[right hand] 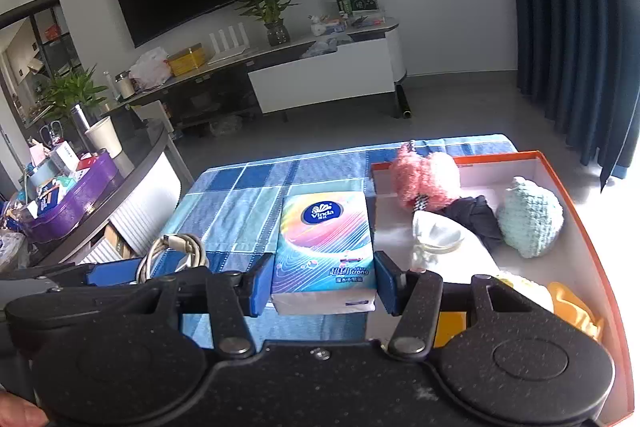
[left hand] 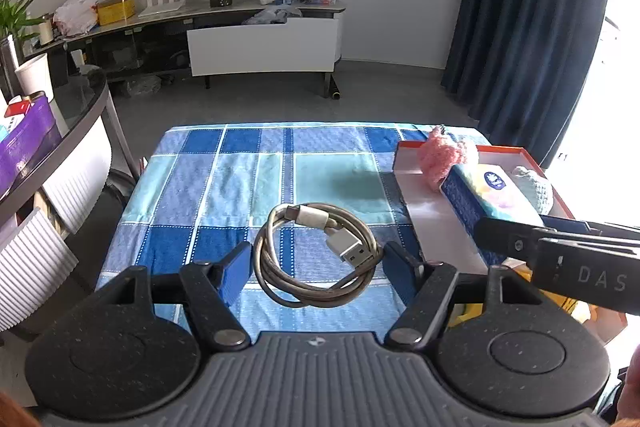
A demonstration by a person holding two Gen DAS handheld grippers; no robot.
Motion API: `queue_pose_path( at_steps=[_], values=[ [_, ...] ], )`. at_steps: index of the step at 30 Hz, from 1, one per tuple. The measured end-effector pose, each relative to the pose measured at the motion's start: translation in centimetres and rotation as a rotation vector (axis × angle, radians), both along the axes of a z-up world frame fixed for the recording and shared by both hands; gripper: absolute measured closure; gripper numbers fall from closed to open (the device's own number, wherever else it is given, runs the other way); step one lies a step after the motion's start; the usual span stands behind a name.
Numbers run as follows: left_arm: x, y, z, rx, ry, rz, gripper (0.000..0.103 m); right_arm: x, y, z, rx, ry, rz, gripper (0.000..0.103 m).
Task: Organize soft objects
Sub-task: 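Lift the cable and tissue pack with both tools and carry them toward the box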
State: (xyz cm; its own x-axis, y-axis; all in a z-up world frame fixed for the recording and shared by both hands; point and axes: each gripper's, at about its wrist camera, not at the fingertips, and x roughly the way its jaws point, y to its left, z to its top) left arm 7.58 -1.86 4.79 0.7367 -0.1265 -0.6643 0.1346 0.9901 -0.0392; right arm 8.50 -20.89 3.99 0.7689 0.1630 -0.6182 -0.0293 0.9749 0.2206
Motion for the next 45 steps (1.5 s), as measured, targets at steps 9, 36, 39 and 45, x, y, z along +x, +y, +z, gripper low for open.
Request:
queue_pose_path(
  at_steps=[9, 36, 39, 45],
  values=[
    [0.1, -1.2, 0.2, -0.001, -0.006, -0.022, 0.031, -0.5, -1.3, 0.3, 0.002, -0.009, -0.028, 0.039],
    [0.4, -4.7, 0.3, 0.005, -0.015, -0.100, 0.031, -1.7, -4.5, 1.2, -0.007, -0.031, -0.109, 0.039],
    [0.4, -5.3, 0.3, 0.006, -0.015, -0.112, 0.031, -1.9, -5.0, 1.3, -0.006, -0.033, -0.119, 0.039],
    [0.4, -6.3, 0.3, -0.002, -0.015, -0.137, 0.031, -2.3, -5.8, 1.4, -0.010, -0.036, -0.140, 0.039]
  ],
)
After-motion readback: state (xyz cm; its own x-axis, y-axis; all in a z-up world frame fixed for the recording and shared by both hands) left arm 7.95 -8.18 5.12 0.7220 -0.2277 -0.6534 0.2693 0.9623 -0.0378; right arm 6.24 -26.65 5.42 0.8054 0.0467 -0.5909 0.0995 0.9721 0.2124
